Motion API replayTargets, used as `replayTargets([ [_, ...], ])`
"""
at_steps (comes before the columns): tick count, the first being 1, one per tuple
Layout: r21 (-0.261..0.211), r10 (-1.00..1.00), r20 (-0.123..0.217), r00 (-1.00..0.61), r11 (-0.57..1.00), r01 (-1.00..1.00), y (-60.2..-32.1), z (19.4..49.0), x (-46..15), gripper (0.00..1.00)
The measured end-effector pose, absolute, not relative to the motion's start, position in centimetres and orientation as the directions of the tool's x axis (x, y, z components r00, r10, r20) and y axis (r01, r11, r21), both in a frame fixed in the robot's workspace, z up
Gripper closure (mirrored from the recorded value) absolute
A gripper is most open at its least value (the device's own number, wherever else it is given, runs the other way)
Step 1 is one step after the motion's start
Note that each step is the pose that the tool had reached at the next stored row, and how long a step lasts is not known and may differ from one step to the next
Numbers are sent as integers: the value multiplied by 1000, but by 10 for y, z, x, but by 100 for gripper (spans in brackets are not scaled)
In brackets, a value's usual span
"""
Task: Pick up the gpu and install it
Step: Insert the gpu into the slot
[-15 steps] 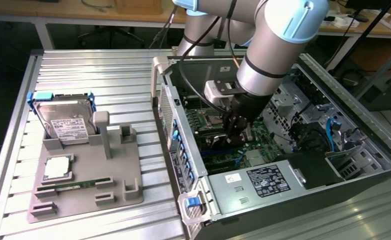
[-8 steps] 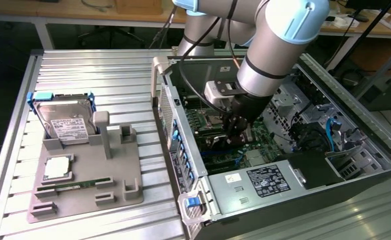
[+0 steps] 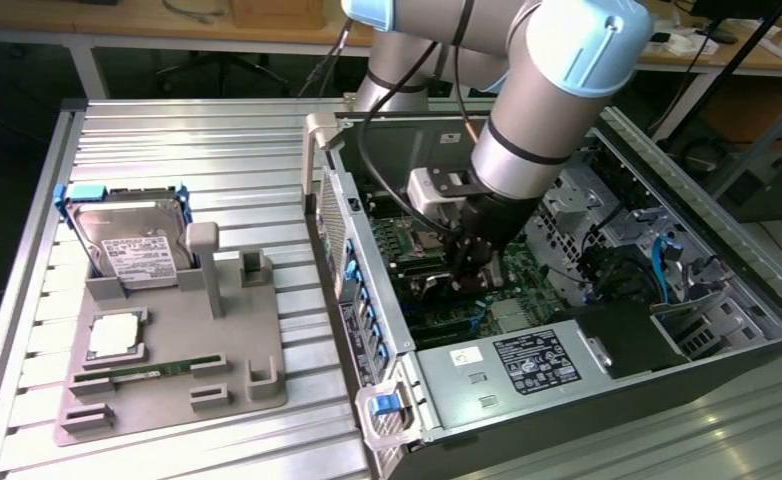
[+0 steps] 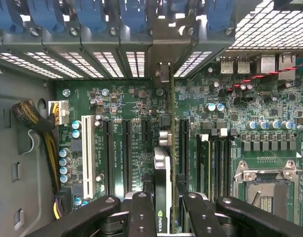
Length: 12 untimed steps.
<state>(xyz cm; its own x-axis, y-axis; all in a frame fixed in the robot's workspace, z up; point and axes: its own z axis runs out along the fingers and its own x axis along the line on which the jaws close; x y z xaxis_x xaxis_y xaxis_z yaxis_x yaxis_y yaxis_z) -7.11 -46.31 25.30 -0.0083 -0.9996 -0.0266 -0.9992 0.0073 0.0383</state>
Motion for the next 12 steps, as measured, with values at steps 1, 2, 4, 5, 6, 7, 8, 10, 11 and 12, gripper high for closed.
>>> replayTargets([
  [1,38,-1000,-27,-8,7,-999,-463,252,-71,73],
  [2,38,-1000,-28,-8,7,-999,-463,251,-71,73],
  [4,38,-1000,-27,-9,8,-999,-463,249,-72,73],
  [5,38,-1000,-28,-9,8,-999,-463,248,-72,73],
  [6,38,-1000,-27,-9,8,-999,-463,248,-72,73],
  [7,38,-1000,-27,-9,8,-999,-463,247,-73,73],
  [8,38,-1000,-27,-9,8,-999,-463,247,-73,73],
  [10,38,-1000,-27,-9,8,-999,-463,247,-73,73],
  [11,38,-1000,-27,-9,8,-999,-463,247,-73,73],
  [12,38,-1000,-27,-9,8,-999,-463,247,-73,73],
])
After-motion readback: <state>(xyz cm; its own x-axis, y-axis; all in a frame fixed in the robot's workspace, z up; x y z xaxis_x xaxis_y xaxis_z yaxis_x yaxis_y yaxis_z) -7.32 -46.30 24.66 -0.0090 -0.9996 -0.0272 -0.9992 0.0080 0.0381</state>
